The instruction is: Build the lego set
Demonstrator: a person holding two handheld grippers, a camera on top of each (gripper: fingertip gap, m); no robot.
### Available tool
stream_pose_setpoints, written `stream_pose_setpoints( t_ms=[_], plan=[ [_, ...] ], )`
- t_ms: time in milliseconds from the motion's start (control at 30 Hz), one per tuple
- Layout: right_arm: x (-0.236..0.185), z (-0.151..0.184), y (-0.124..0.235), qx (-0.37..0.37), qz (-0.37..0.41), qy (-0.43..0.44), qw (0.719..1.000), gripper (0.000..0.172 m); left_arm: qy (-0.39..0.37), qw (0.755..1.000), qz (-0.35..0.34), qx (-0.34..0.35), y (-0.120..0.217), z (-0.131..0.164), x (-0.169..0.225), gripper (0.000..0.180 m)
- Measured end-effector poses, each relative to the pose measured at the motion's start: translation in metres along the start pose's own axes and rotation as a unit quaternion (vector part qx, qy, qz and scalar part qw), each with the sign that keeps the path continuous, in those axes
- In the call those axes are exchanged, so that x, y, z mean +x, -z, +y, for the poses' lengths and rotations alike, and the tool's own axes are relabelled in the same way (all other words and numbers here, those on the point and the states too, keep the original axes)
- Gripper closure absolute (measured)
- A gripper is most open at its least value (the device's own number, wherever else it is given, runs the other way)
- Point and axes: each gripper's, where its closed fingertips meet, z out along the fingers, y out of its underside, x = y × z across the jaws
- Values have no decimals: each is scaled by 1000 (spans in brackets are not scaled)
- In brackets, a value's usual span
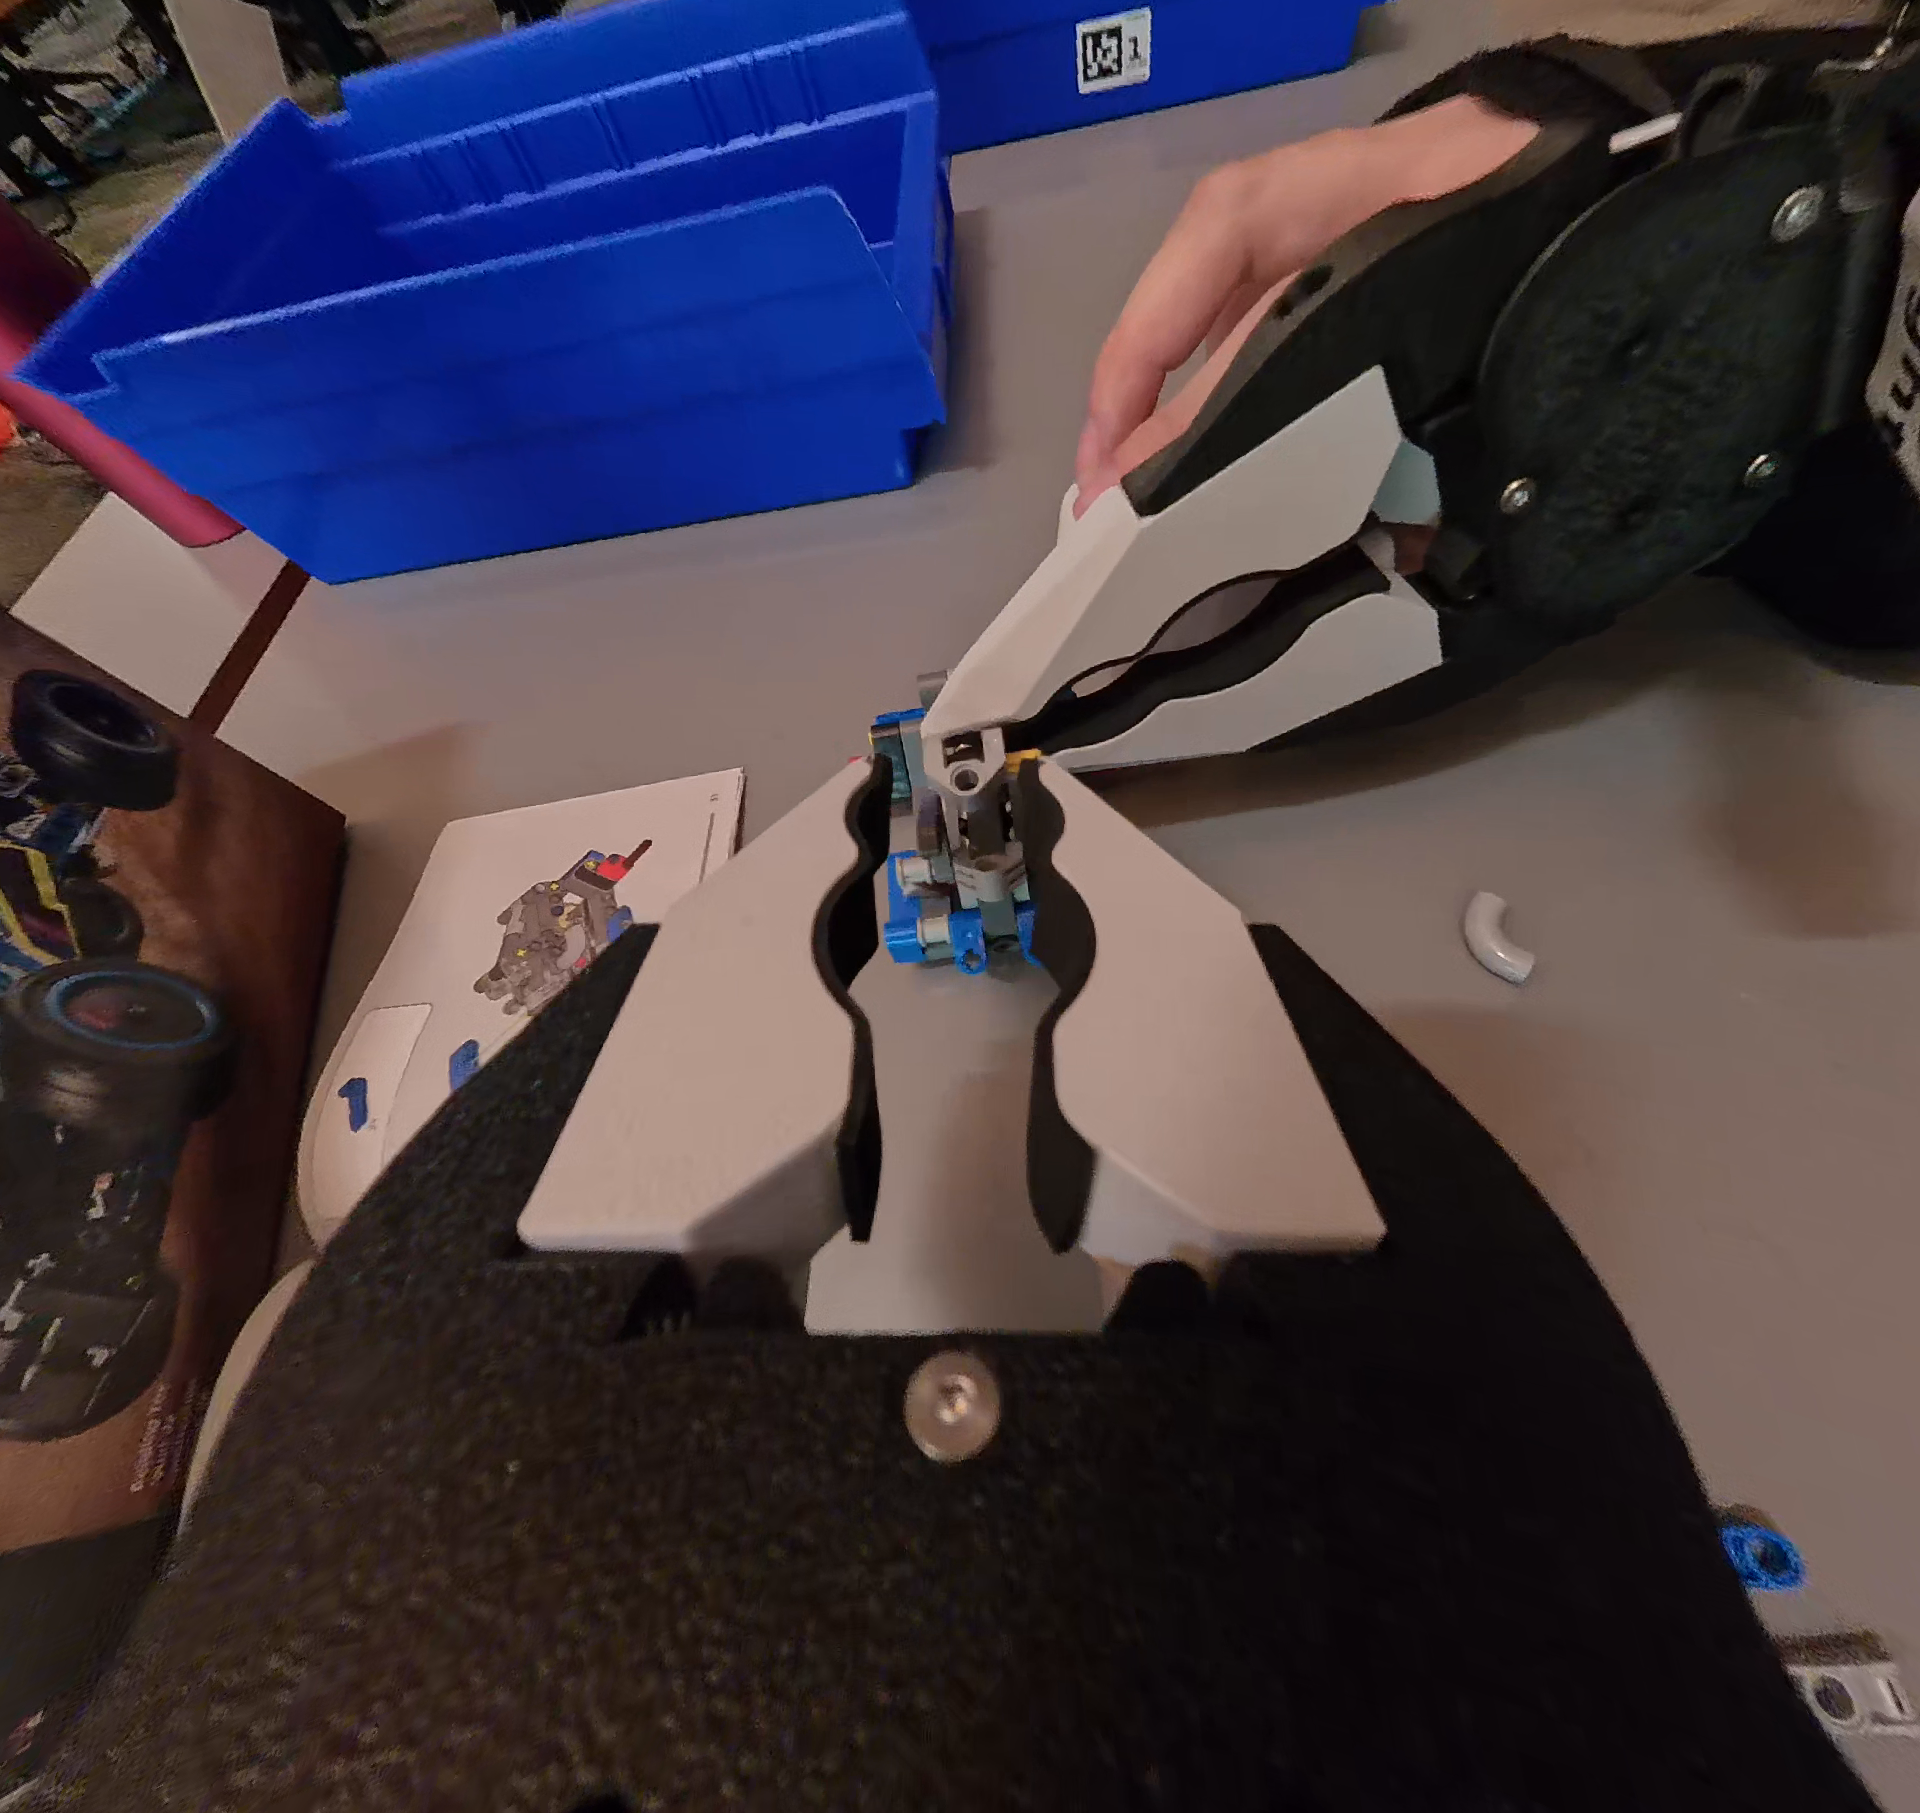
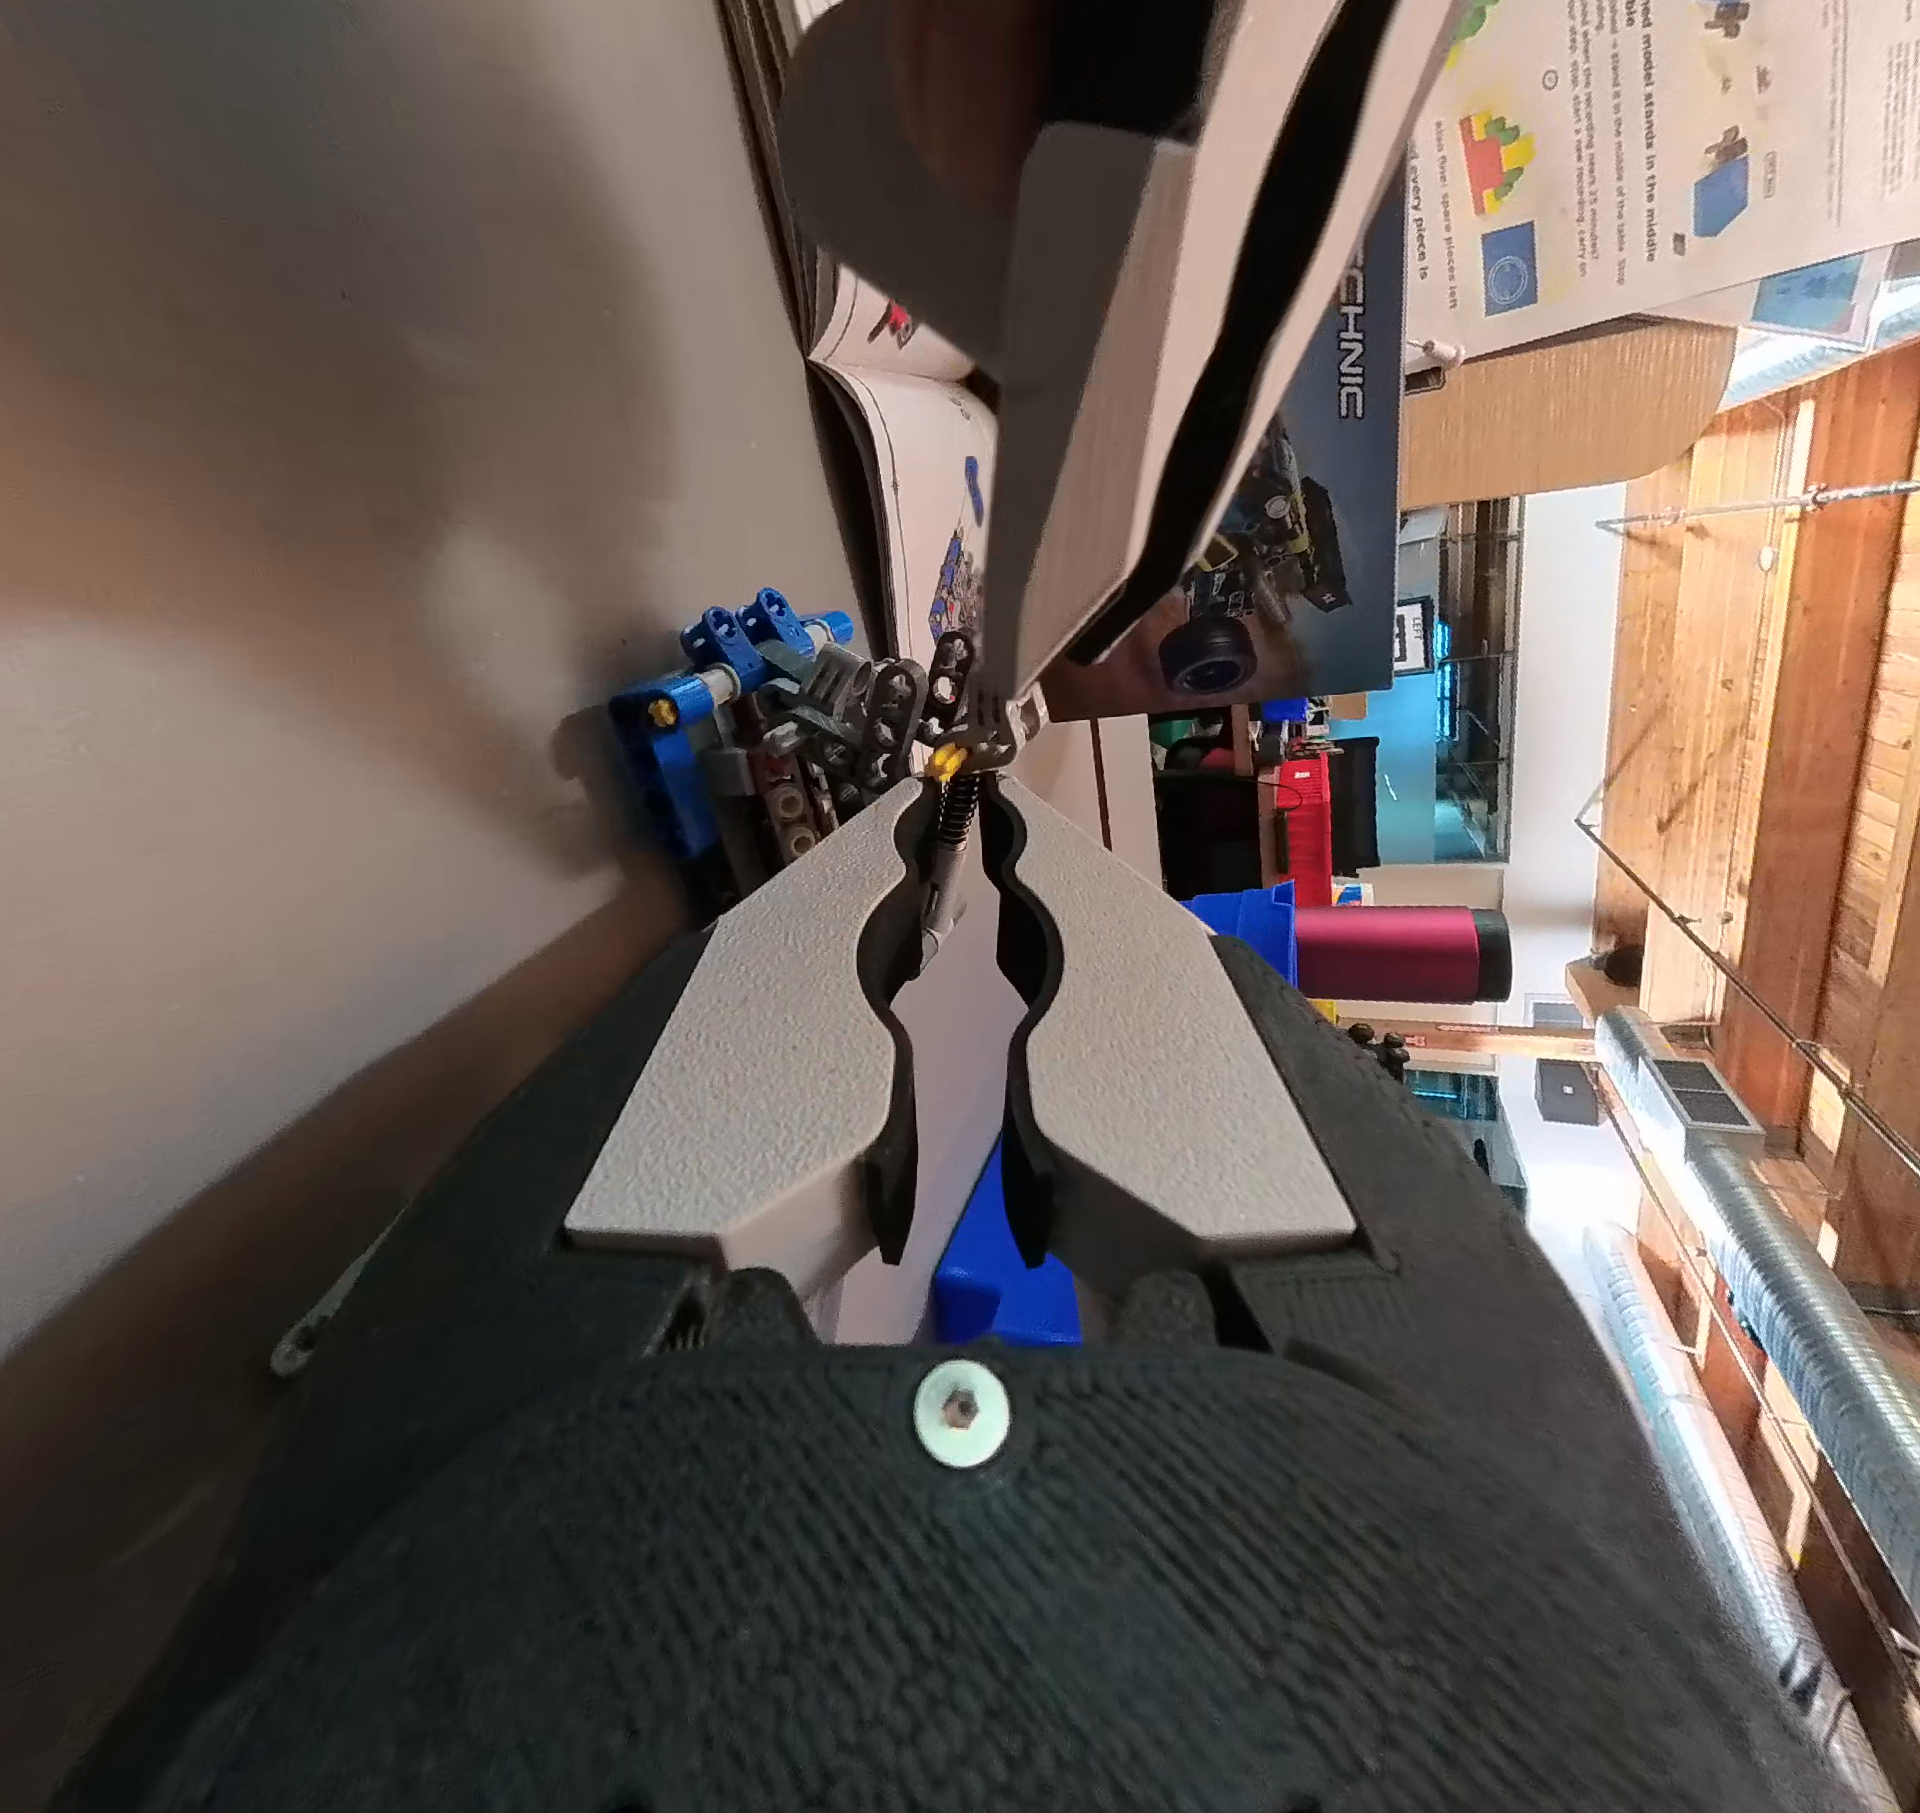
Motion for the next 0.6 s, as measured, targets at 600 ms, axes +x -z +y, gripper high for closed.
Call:
stream_pose_setpoints(
  t_ms=[600],
  plan=[
    [6, -12, 33, 43, -57, -264, 962, 138, 39, 999, -12, 32, -2, -4, -1, 168]
  ],
)
